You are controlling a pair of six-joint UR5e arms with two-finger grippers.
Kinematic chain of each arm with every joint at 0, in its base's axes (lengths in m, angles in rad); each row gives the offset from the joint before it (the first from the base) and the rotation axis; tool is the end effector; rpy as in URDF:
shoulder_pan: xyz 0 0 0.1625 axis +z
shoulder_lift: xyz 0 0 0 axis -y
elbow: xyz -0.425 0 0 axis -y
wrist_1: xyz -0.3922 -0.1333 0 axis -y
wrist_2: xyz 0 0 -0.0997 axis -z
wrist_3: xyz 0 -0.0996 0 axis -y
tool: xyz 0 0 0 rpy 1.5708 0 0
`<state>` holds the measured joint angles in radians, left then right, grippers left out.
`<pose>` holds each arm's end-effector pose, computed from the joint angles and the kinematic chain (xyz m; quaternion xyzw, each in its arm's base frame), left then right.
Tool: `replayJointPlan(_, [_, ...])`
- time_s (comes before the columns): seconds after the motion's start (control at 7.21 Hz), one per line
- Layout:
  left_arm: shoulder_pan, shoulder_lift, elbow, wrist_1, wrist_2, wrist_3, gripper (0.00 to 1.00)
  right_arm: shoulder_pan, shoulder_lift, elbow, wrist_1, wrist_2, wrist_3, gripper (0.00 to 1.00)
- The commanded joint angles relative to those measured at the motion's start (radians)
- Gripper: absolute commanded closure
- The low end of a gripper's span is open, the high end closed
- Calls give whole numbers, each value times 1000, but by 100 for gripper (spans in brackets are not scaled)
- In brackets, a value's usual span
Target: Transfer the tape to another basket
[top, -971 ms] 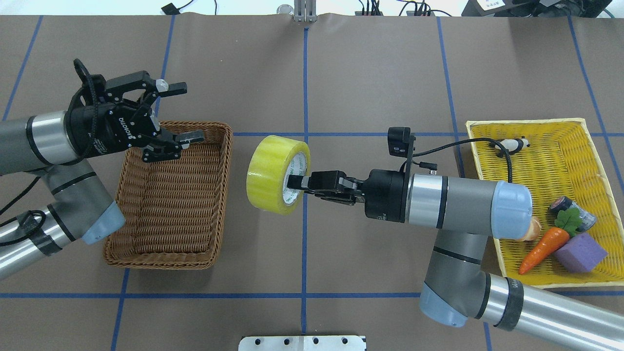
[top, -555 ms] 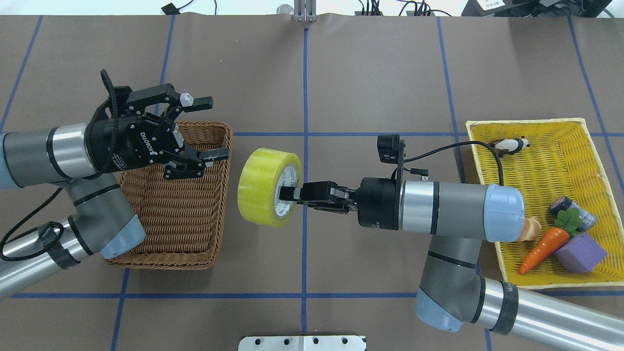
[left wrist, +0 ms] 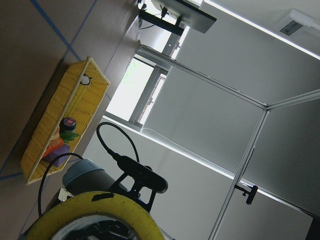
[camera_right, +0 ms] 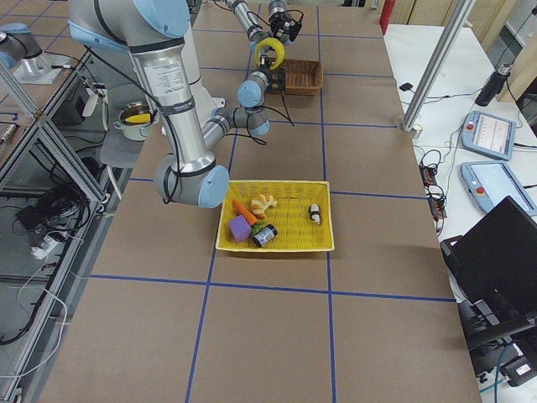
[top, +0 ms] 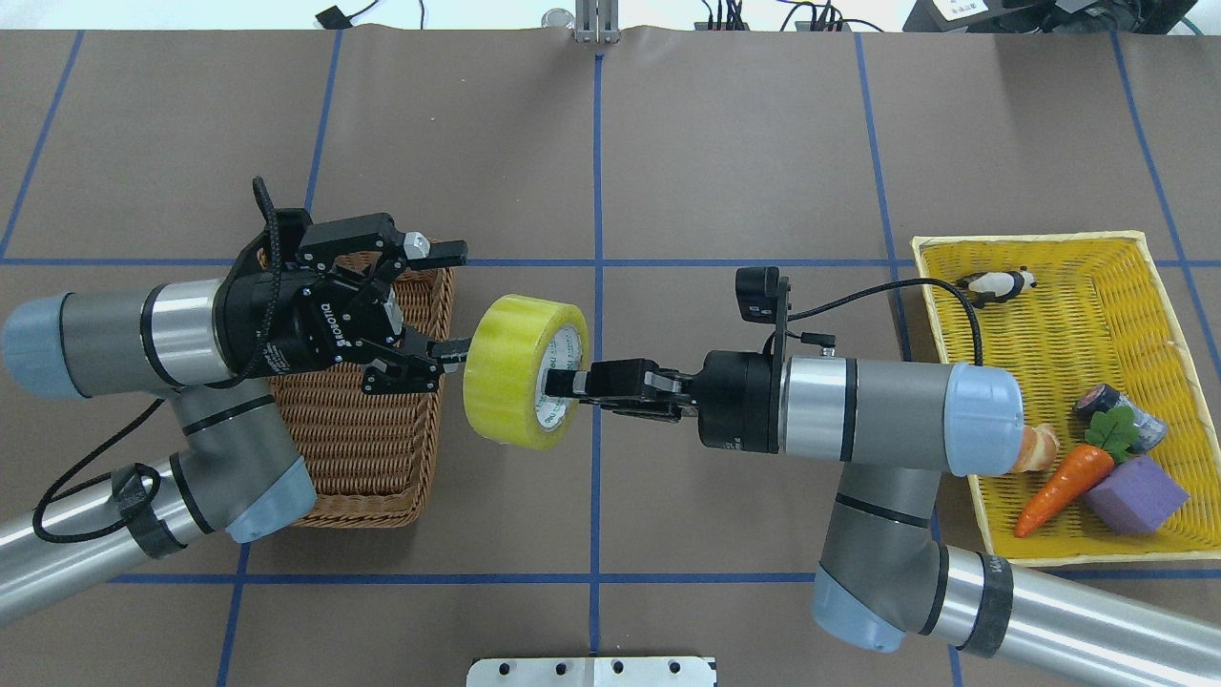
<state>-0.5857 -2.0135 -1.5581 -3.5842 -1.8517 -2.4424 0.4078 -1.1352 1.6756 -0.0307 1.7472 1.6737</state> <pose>0.3780 -0.3776 0.2456 -0.1799 0.9141 -0.1274 0.3403 -0.4613 -0.3255 0.2112 0.0864 -0.8560 0.0538 0.5069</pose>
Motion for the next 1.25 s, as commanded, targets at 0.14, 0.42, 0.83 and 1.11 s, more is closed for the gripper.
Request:
replayJointPlan(0.14, [32, -17, 1, 11, 2, 5, 6, -6, 0, -5, 0, 0, -3, 100])
replayJointPlan(0.42, [44, -31, 1, 39, 2, 6, 7, -9, -2, -8, 0, 2, -14, 100])
replayJointPlan(0.83, [44, -34, 3, 41, 2, 8, 8, -20, 2, -8, 3, 0, -15, 100])
replayJointPlan(1.11, [47, -34, 3, 42, 2, 6, 23, -21, 0, -4, 8, -2, -15, 84])
